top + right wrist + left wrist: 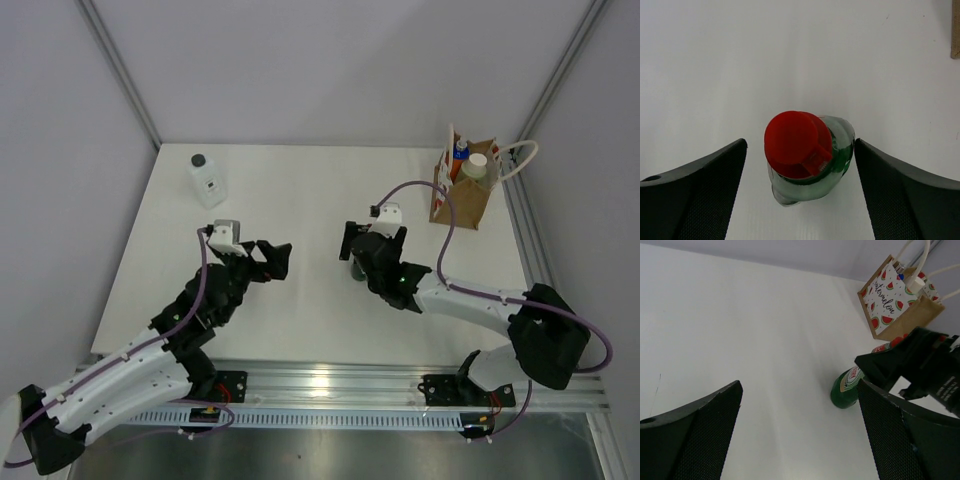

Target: Place the personal care products into the canvas bag

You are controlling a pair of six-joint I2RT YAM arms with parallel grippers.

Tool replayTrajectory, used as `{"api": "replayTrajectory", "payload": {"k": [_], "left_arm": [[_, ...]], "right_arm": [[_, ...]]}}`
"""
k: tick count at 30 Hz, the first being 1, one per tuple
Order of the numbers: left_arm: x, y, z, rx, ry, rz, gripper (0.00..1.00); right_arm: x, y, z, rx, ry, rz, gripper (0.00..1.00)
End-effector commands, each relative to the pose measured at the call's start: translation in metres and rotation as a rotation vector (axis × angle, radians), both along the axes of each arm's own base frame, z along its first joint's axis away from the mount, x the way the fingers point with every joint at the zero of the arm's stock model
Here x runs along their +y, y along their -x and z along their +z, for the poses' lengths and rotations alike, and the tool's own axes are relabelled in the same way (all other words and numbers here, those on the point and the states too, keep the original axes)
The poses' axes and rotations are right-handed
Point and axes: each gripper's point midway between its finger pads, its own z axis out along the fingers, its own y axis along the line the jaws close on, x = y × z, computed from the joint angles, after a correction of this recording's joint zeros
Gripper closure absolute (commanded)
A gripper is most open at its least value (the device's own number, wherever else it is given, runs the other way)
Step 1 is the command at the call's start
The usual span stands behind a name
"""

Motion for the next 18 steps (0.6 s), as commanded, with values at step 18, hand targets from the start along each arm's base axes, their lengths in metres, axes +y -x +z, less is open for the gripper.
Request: {"api": "replayTrajectory", "payload": {"k": [18], "left_arm": [[-0.009, -0.005, 0.005, -0.016, 0.018, -0.013, 0.01]], "right_arm": [[-0.007, -0.016, -0.002, -0.040, 0.169, 0.222, 0.20]]}}
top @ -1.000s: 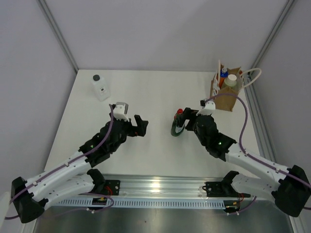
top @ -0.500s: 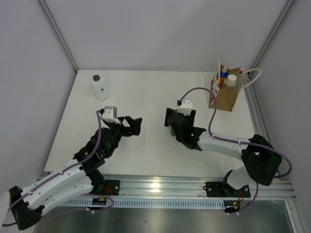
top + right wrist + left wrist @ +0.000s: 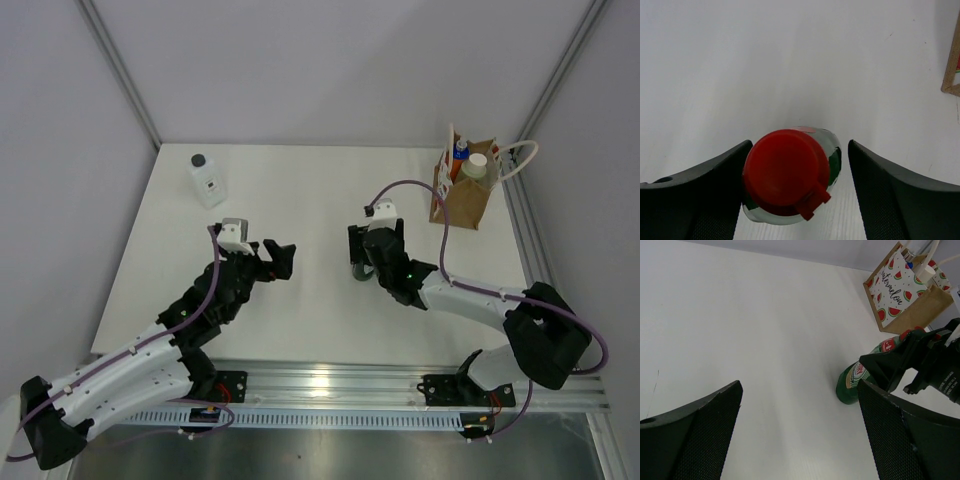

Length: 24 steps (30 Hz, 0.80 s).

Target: Place the personal care products into the canvas bag

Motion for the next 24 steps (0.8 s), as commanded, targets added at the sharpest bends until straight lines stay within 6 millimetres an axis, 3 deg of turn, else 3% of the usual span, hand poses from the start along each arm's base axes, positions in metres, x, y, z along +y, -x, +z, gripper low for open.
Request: {"api": "replayTrajectory", "payload": {"k": [1, 6, 13, 16, 17, 19, 22, 24], "left_arm": [[-0.003, 0.000, 0.013, -0.032, 0.035, -0.013, 0.01], [-0.005, 0.000, 0.012, -0.028, 0.032, -0.020, 0.01], [-0.004, 0.000, 0.011, -0.027, 0.029, -0.016, 0.01], [-0.004, -0.001, 0.011, -0.027, 0.029, -0.014, 0.01], [-0.005, -0.001, 0.010, -0.025, 0.027, -0.016, 0.01], [-0.005, -0.001, 0.009, -0.023, 0.025, -0.014, 0.01], [-0.005, -0.001, 0.009, -0.022, 0.026, -0.016, 0.01], [-0.005, 0.000, 0.009, -0.023, 0.028, -0.019, 0.01]], "right_arm": [[-0.001, -0.003, 0.028, -0.043, -0.056, 0.077, 0.20], [-0.012, -0.001, 0.034, -0.031, -0.099, 0.102, 0.21], [0.008, 0.002, 0.017, 0.005, -0.123, 0.130, 0.17], [0.010, 0.000, 0.008, 0.010, -0.118, 0.053, 0.14], [0.001, -0.006, 0.011, -0.014, -0.102, -0.028, 0.13], [-0.003, -0.008, -0.001, 0.002, -0.081, -0.085, 0.13], [-0.005, -0.009, -0.009, -0.013, -0.062, -0.111, 0.18], [-0.008, -0.011, -0.010, -0.035, -0.058, -0.121, 0.31]]}}
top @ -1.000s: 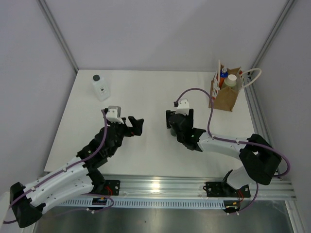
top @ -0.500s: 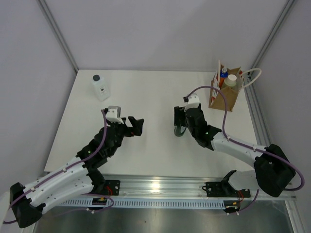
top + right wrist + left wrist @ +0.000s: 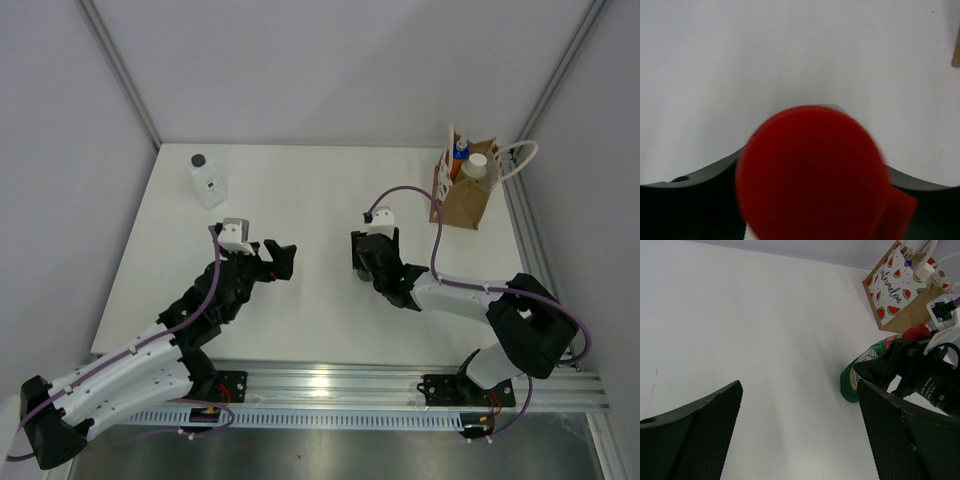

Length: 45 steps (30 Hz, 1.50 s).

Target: Place the personal care products into the canvas bag

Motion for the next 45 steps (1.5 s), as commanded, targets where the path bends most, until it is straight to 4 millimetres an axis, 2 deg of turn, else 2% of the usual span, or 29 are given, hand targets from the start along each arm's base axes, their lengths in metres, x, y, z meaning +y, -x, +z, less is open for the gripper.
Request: {"api": "replayTrajectory", "payload": {"k": [1, 2, 5, 7, 10, 11, 14, 16, 20, 21, 22, 23, 25, 26, 27, 28, 29, 30, 31, 32, 33, 36, 37, 39, 40, 43, 45], "left_arm": [[-0.004, -0.001, 0.011, -0.027, 0.031, -0.013, 0.01], [-0.005, -0.001, 0.012, -0.028, 0.034, -0.014, 0.01], [-0.005, 0.000, 0.011, -0.026, 0.032, -0.017, 0.01], [-0.005, 0.000, 0.011, -0.026, 0.035, -0.020, 0.01], [-0.007, 0.000, 0.010, -0.022, 0.032, -0.024, 0.01], [-0.007, 0.000, 0.012, -0.026, 0.038, -0.024, 0.01], [-0.008, 0.000, 0.011, -0.022, 0.036, -0.026, 0.01], [-0.008, 0.000, 0.009, -0.020, 0.034, -0.027, 0.01], [-0.008, -0.001, 0.008, -0.017, 0.034, -0.028, 0.01], [-0.008, 0.000, 0.008, -0.016, 0.032, -0.028, 0.01], [-0.009, -0.001, 0.009, -0.017, 0.035, -0.028, 0.01], [-0.009, 0.000, 0.008, -0.015, 0.034, -0.031, 0.01], [-0.009, 0.000, 0.007, -0.013, 0.035, -0.032, 0.01], [-0.010, 0.000, 0.008, -0.014, 0.037, -0.034, 0.01], [-0.010, 0.000, 0.007, -0.012, 0.038, -0.035, 0.01], [-0.011, 0.000, 0.007, -0.012, 0.038, -0.040, 0.01], [-0.011, 0.001, 0.007, -0.009, 0.040, -0.041, 0.01], [-0.011, 0.001, 0.007, -0.009, 0.045, -0.040, 0.01], [-0.013, 0.001, 0.005, -0.004, 0.044, -0.051, 0.01], [-0.015, 0.002, 0.005, -0.005, 0.047, -0.057, 0.01], [-0.015, 0.001, 0.006, -0.007, 0.050, -0.058, 0.01], [-0.017, 0.001, 0.004, 0.002, 0.043, -0.063, 0.01], [-0.018, 0.001, 0.004, 0.004, 0.043, -0.064, 0.01], [-0.020, 0.001, 0.003, 0.008, 0.043, -0.073, 0.01], [-0.020, 0.001, 0.004, 0.007, 0.047, -0.077, 0.01], [-0.022, 0.003, 0.005, 0.012, 0.053, -0.088, 0.01], [-0.023, 0.004, 0.005, 0.012, 0.056, -0.096, 0.01]], "right_arm": [[-0.006, -0.014, 0.020, -0.105, -0.041, -0.096, 0.36], [-0.009, -0.014, 0.020, -0.115, -0.023, -0.091, 0.48], [-0.011, -0.013, 0.027, -0.155, -0.028, -0.067, 0.64], [-0.011, -0.012, 0.031, -0.180, -0.050, -0.038, 0.69], [-0.015, -0.015, 0.036, -0.201, -0.053, -0.016, 0.82], [-0.017, -0.015, 0.040, -0.210, -0.057, -0.014, 0.90], [-0.028, -0.017, 0.052, -0.236, -0.058, -0.027, 1.00], [-0.039, -0.022, 0.062, -0.249, -0.063, -0.053, 1.00], [-0.062, -0.031, 0.102, -0.288, -0.081, -0.108, 1.00], [-0.069, -0.033, 0.123, -0.316, -0.089, -0.126, 1.00], [-0.075, -0.035, 0.135, -0.332, -0.081, -0.139, 1.00], [-0.090, -0.040, 0.147, -0.347, -0.075, -0.179, 1.00], [-0.108, -0.044, 0.184, -0.390, -0.093, -0.222, 1.00], [-0.130, -0.049, 0.193, -0.392, -0.084, -0.268, 1.00], [-0.139, -0.051, 0.205, -0.407, -0.092, -0.285, 1.00], [-0.145, -0.053, 0.231, -0.449, -0.124, -0.278, 1.00], [-0.168, -0.057, 0.238, -0.453, -0.109, -0.324, 1.00], [-0.177, -0.059, 0.249, -0.468, -0.112, -0.338, 1.00], [-0.185, -0.061, 0.272, -0.507, -0.126, -0.351, 1.00], [-0.193, -0.065, 0.277, -0.513, -0.116, -0.368, 1.00], [-0.211, -0.068, 0.286, -0.532, -0.112, -0.411, 1.00], [-0.232, -0.081, 0.311, -0.571, -0.125, -0.456, 1.00], [-0.247, -0.085, 0.317, -0.583, -0.126, -0.488, 1.00], [-0.254, -0.099, 0.330, -0.608, -0.160, -0.477, 1.00], [-0.265, -0.103, 0.333, -0.618, -0.160, -0.491, 1.00], [-0.269, -0.130, 0.339, -0.636, -0.159, -0.459, 1.00], [-0.262, -0.151, 0.339, -0.628, -0.149, -0.413, 1.00]]}}
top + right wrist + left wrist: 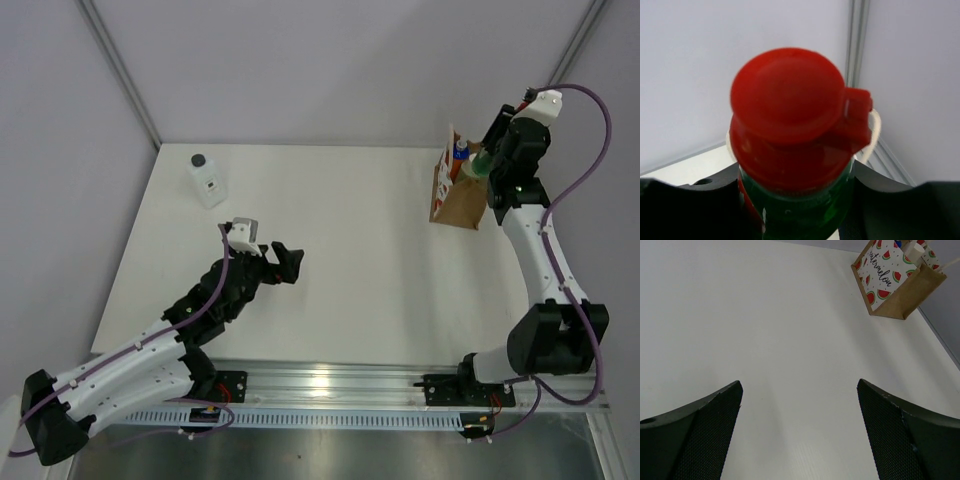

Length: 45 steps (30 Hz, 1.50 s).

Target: Place the personal care products into the canvas bag

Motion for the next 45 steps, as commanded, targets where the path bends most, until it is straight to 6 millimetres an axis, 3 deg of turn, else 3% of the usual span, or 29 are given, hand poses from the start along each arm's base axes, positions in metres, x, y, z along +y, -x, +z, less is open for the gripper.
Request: {"api": "replayTrajectory", "payload": {"k": [1, 3, 4, 6, 10, 14, 20, 29, 33, 39, 45], "left_arm": [[-0.008, 0.001, 0.017, -0.024, 0.066, -0.026, 0.01], [-0.007, 0.002, 0.016, -0.024, 0.063, -0.023, 0.01], [-0.007, 0.002, 0.016, -0.023, 0.065, -0.023, 0.01], [-0.007, 0.002, 0.016, -0.024, 0.066, -0.024, 0.01], [-0.009, 0.003, 0.017, -0.022, 0.069, -0.039, 0.01], [-0.011, 0.004, 0.018, -0.021, 0.076, -0.049, 0.01], [-0.010, 0.004, 0.019, -0.023, 0.076, -0.045, 0.01], [-0.010, 0.002, 0.017, -0.019, 0.058, -0.039, 0.01], [-0.009, 0.003, 0.017, -0.021, 0.068, -0.036, 0.01], [-0.010, 0.005, 0.019, -0.023, 0.077, -0.050, 0.01], [-0.010, 0.004, 0.019, -0.023, 0.075, -0.044, 0.01]], "right_arm": [[0.018, -0.027, 0.067, -0.192, 0.028, 0.114, 1.00], [0.022, -0.040, 0.066, -0.203, 0.045, 0.137, 1.00], [0.010, -0.043, 0.064, -0.204, 0.065, 0.119, 1.00], [0.011, -0.051, 0.068, -0.232, 0.086, 0.139, 1.00], [0.021, -0.083, 0.044, -0.176, 0.142, 0.233, 1.00], [0.014, -0.098, 0.019, -0.141, 0.167, 0.229, 1.00], [0.019, -0.115, -0.015, -0.099, 0.170, 0.282, 1.00], [0.039, -0.105, -0.036, -0.088, 0.200, 0.368, 1.00], [0.032, -0.100, -0.047, -0.057, 0.216, 0.342, 1.00], [0.024, -0.099, -0.076, 0.025, 0.203, 0.335, 1.00], [0.028, -0.106, -0.111, 0.069, 0.131, 0.349, 1.00]]}}
